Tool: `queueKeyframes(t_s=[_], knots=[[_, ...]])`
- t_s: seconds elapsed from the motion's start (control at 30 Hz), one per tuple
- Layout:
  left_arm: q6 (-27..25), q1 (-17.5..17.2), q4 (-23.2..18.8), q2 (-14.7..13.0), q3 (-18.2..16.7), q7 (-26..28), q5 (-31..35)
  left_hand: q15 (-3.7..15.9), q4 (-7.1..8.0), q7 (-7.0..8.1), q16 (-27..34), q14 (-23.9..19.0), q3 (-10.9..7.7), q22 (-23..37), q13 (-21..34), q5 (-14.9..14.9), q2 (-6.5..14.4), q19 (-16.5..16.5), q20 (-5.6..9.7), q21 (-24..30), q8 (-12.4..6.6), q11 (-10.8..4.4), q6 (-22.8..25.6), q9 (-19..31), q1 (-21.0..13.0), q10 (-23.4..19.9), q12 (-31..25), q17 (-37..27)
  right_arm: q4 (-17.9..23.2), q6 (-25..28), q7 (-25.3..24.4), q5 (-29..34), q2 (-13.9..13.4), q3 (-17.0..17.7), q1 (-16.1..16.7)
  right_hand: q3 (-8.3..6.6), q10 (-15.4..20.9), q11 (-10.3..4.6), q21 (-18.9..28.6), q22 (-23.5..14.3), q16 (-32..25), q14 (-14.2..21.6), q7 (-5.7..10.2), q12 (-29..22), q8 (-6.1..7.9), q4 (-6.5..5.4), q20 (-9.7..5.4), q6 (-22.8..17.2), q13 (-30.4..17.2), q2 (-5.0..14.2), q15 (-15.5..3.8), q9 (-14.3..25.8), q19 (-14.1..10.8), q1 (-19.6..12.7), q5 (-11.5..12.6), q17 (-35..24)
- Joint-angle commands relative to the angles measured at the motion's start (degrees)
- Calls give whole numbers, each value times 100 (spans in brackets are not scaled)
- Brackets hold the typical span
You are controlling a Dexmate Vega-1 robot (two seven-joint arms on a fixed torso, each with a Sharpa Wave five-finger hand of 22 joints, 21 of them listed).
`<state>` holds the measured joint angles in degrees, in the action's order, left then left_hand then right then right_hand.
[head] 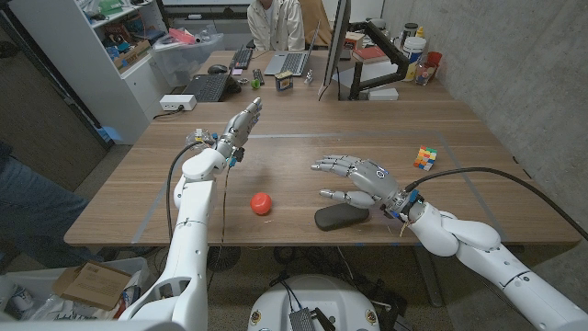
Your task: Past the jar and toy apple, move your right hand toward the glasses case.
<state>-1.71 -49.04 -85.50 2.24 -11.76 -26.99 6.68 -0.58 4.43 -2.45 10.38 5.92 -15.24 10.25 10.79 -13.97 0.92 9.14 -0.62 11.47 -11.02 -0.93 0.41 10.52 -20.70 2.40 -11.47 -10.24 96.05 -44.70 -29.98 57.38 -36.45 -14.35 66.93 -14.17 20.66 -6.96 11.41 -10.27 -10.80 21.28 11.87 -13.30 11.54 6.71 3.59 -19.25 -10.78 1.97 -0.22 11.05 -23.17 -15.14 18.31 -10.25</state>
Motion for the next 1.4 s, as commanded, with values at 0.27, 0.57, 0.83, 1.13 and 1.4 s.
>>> queueKeyframes(t_s=[0.27,0.57,0.83,1.13,1.4], knots=[[-40,-35,-77,19,16,46,24,-9,-2,-25,34,67,41,29,13,2,63,27,3,10,-30,2,-20,26,1,50,-11,-32,-60,54,272,-166,-176,-114,12,-39,42,-40,-36,-10,13,17,29,8,32,42,66,-84,-21,18,-43,13,13,-80,46,-28],[-51,-50,-97,27,27,63,33,-2,-2,-22,35,69,49,30,13,4,67,27,-1,12,-29,13,-23,26,0,48,-13,-32,13,120,369,-225,-217,-46,140,-46,57,-24,-35,-11,10,25,40,4,38,51,66,-114,-21,19,-45,12,20,-96,53,-28],[-62,-75,-155,31,54,65,46,-7,-2,-24,36,70,54,30,13,5,70,28,0,13,-29,17,-23,26,-1,51,-13,-32,-9,143,330,-171,-231,-36,186,-54,50,-27,-42,-10,18,9,41,9,43,77,71,-137,-22,3,-44,11,43,-131,60,-25],[-92,-98,-201,23,73,66,57,-2,-2,-26,34,76,59,30,13,7,73,29,-3,14,-27,17,-28,26,-2,52,-13,-32,-90,152,352,-168,-232,-103,190,-59,64,4,-44,-9,19,10,39,6,58,131,79,-190,-22,-49,-40,10,63,-200,71,-20],[-133,-102,-184,6,83,57,74,-5,-3,-24,37,72,64,30,13,8,76,37,-10,12,-29,9,-25,26,-3,47,-16,-32,-162,184,425,-205,-220,-164,204,-63,61,16,-46,-9,21,5,43,9,65,152,78,-225,-22,-72,-33,9,77,-234,75,-19]])
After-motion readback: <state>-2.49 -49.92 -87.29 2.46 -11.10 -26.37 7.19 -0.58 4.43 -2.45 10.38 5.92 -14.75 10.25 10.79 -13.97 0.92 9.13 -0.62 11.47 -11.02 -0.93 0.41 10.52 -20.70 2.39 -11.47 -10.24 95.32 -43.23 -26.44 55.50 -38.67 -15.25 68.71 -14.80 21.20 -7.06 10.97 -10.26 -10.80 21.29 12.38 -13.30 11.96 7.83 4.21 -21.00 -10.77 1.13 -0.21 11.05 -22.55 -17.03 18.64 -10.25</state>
